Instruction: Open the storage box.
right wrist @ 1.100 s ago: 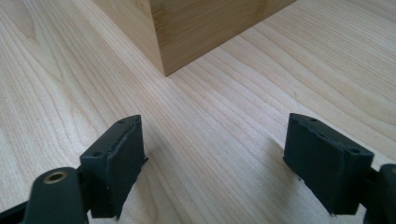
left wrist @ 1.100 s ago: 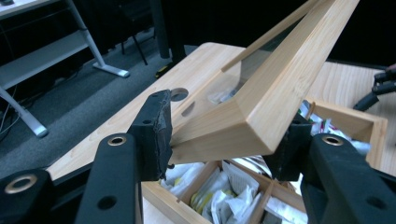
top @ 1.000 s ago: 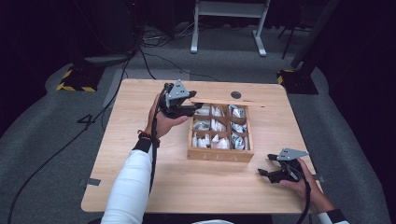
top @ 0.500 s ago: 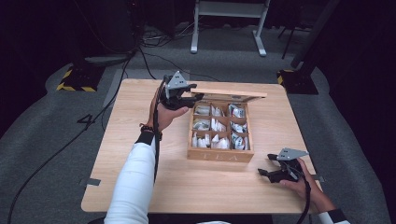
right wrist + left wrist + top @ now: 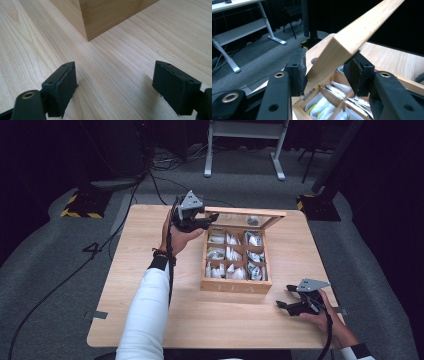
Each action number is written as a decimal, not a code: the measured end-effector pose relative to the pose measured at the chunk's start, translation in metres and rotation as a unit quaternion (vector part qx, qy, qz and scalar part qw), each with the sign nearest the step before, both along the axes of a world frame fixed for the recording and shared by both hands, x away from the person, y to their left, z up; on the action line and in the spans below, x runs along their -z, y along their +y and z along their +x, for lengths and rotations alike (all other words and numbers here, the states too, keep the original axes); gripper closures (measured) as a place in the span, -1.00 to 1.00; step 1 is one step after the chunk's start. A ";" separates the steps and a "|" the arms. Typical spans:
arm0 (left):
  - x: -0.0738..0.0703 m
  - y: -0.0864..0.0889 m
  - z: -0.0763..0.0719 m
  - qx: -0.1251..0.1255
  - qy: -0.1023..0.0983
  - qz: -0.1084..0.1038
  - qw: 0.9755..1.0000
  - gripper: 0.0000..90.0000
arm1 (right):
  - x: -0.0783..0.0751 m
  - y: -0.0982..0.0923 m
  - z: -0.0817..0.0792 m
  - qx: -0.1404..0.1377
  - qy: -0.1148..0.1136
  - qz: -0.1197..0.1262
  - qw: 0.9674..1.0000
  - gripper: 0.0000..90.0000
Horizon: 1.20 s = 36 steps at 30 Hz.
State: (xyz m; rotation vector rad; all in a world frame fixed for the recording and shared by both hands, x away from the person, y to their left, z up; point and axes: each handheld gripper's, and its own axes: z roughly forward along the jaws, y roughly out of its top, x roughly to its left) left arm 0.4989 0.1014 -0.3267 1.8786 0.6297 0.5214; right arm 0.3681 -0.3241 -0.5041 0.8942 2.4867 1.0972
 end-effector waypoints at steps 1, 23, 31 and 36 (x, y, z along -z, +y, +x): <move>-0.001 0.000 0.003 -0.002 0.000 0.000 1.000 0.20 | 0.000 0.000 0.000 0.000 0.000 0.000 1.000 -0.58; -0.002 -0.001 0.041 -0.041 0.015 -0.040 0.998 0.26 | 0.000 0.000 0.000 0.000 0.000 0.000 1.000 -0.58; -0.001 -0.003 0.052 -0.055 0.014 -0.041 0.998 0.29 | 0.000 0.000 0.000 0.002 0.000 0.000 1.000 -0.58; 0.002 -0.005 0.061 -0.072 0.016 -0.057 0.996 0.31 | 0.000 0.000 0.000 0.002 0.000 0.000 1.000 -0.58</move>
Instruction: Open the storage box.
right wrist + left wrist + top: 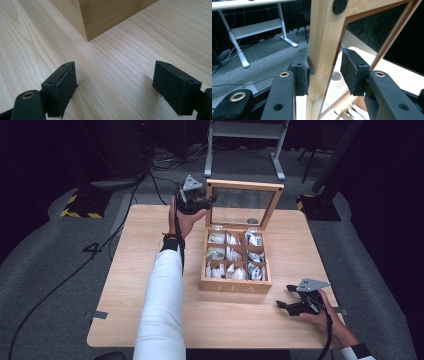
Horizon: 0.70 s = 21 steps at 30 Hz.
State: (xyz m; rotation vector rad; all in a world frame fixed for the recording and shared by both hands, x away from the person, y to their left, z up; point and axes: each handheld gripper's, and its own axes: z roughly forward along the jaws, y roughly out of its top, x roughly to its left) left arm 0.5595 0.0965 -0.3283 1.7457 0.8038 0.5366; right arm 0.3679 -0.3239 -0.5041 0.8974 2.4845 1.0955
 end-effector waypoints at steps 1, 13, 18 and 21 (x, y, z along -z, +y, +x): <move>0.001 0.000 0.002 -0.002 0.001 -0.003 1.000 0.31 | 0.000 0.000 0.000 0.000 0.000 0.000 1.000 -0.58; 0.011 -0.002 0.017 -0.027 0.005 -0.019 0.999 0.36 | 0.000 0.000 0.000 0.000 0.001 0.001 1.000 -0.58; 0.016 -0.004 0.019 -0.044 0.004 -0.021 0.999 0.38 | 0.000 0.000 0.000 -0.001 0.000 0.001 1.000 -0.59; 0.020 -0.007 0.020 -0.056 0.004 -0.027 0.998 0.39 | 0.000 0.000 0.001 -0.002 0.000 0.000 1.000 -0.59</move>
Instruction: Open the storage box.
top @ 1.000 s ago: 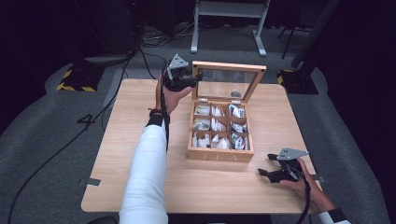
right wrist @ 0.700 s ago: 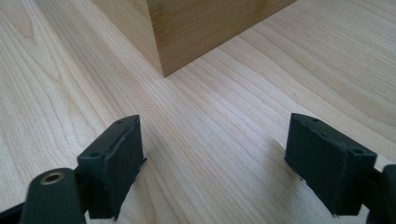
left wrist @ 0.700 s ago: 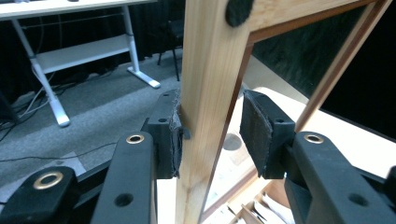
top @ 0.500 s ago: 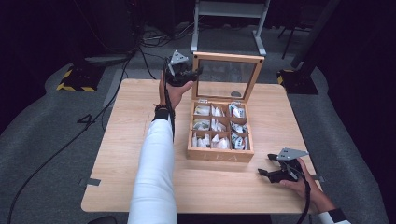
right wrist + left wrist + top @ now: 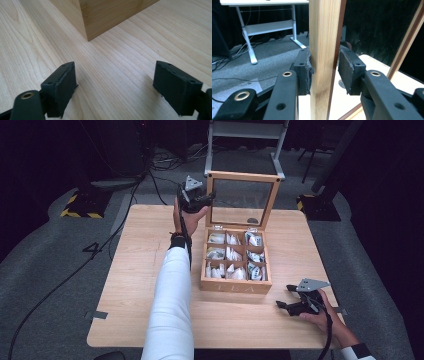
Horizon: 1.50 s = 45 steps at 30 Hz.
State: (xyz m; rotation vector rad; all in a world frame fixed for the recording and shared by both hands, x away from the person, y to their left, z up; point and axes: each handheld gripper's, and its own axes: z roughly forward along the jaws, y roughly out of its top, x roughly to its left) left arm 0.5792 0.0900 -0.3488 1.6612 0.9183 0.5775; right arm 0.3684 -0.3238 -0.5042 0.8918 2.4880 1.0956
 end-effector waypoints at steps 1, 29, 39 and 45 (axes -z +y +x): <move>0.000 0.000 0.000 0.000 0.000 0.000 1.000 0.40 | 0.000 0.000 0.000 0.000 0.000 0.000 1.000 -0.59; 0.055 0.000 -0.004 0.004 0.066 0.119 0.991 0.47 | 0.000 0.000 0.000 0.003 0.000 -0.001 1.000 -0.60; 0.074 0.003 -0.012 0.029 0.083 0.137 0.987 0.43 | 0.000 0.000 0.000 0.003 0.000 -0.001 1.000 -0.60; 0.077 0.010 -0.018 0.034 0.085 0.136 0.987 0.38 | 0.000 0.000 0.000 0.003 0.000 0.000 1.000 -0.60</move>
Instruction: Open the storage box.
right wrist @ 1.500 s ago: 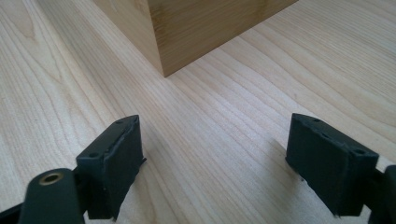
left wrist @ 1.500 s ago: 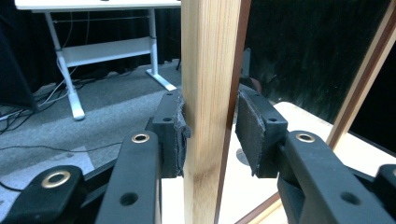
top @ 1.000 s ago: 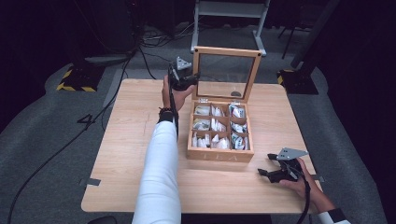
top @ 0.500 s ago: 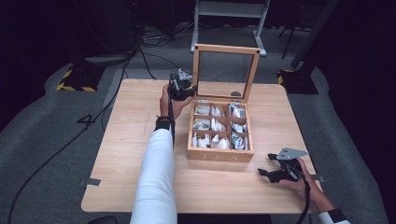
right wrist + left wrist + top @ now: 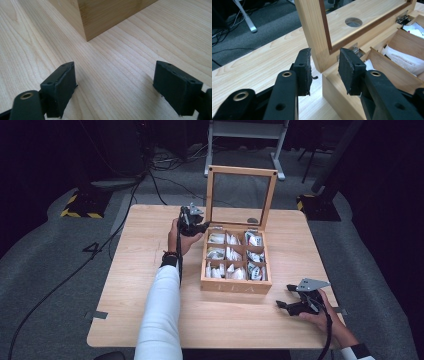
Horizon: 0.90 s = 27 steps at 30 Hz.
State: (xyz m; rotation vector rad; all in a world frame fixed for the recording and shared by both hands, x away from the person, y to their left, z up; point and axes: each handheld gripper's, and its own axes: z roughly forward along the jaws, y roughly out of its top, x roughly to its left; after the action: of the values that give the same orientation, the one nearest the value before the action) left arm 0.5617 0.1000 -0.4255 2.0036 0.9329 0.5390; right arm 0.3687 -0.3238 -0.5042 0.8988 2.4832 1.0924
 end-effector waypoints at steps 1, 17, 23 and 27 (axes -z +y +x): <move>0.001 0.003 -0.003 0.001 -0.002 0.001 1.000 0.37 | 0.000 0.000 0.000 0.000 0.000 0.000 1.000 -0.60; -0.004 0.024 -0.042 0.034 0.001 0.047 0.998 -0.13 | 0.000 0.000 0.000 0.000 0.000 0.000 1.000 -0.60; -0.006 0.032 -0.061 0.041 -0.001 0.062 0.997 -0.34 | 0.000 -0.001 0.000 -0.001 0.001 0.000 1.000 -0.60; -0.007 0.040 -0.076 0.039 -0.002 0.067 0.997 -0.51 | -0.001 -0.002 -0.001 0.001 0.004 -0.003 1.000 -0.60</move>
State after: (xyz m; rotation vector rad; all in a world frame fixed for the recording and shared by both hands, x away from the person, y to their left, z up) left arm 0.4859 0.1395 -0.4181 2.1478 0.8315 0.5751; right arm 0.3680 -0.3260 -0.5034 0.9040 2.4901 1.0831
